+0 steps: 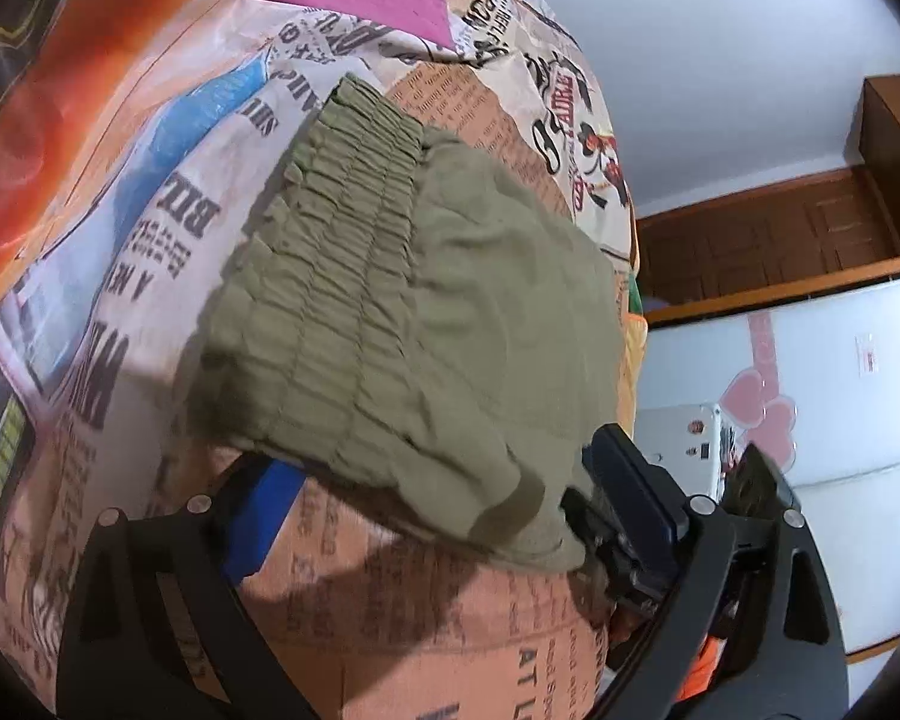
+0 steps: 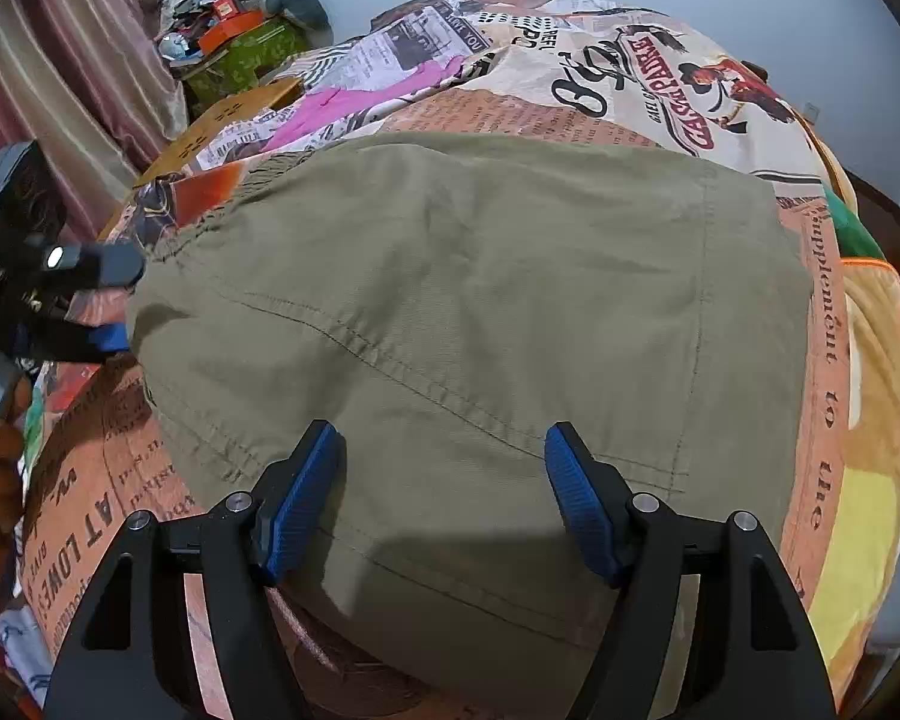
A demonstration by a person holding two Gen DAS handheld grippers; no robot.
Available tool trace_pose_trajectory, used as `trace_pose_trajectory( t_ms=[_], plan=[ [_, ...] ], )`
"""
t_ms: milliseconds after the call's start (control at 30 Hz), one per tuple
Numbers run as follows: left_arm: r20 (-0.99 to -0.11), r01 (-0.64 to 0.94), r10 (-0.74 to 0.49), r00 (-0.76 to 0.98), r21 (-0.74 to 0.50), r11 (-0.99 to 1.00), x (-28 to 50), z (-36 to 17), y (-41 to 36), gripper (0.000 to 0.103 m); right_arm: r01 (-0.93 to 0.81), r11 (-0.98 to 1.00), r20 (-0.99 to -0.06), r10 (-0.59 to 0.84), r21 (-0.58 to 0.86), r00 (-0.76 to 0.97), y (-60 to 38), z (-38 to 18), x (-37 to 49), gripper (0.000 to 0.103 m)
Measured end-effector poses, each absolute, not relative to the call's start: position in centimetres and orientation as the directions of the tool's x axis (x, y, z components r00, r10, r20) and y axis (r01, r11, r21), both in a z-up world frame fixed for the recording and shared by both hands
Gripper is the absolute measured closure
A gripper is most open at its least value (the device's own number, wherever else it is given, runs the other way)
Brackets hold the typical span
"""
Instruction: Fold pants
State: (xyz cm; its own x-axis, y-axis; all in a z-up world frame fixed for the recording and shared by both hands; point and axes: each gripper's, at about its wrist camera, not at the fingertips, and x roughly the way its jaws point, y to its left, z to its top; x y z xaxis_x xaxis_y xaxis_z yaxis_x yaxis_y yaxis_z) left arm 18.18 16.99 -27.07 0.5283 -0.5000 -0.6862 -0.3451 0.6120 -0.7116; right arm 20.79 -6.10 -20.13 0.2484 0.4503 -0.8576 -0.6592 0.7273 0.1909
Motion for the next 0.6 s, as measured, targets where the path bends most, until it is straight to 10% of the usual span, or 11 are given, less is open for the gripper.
trace_pose_trajectory(
  t_ms=[267, 600],
  plan=[
    [-0.770, -0.422, -0.360, 0.527, -0.604, 0.676, 19.3, -27.0, 17.8, 0.053, -0.663, 0.719, -0.851, 0.467, 0.209, 0.239, -6.3, -20.2, 20.9, 0.034],
    [-0.792, -0.436, -0.278, 0.544, -0.550, 0.712, 18.0, -26.6, 17.8, 0.066, -0.642, 0.730, -0.843, 0.480, 0.232, 0.242, -7.2, -20.0, 20.5, 0.035]
  ],
)
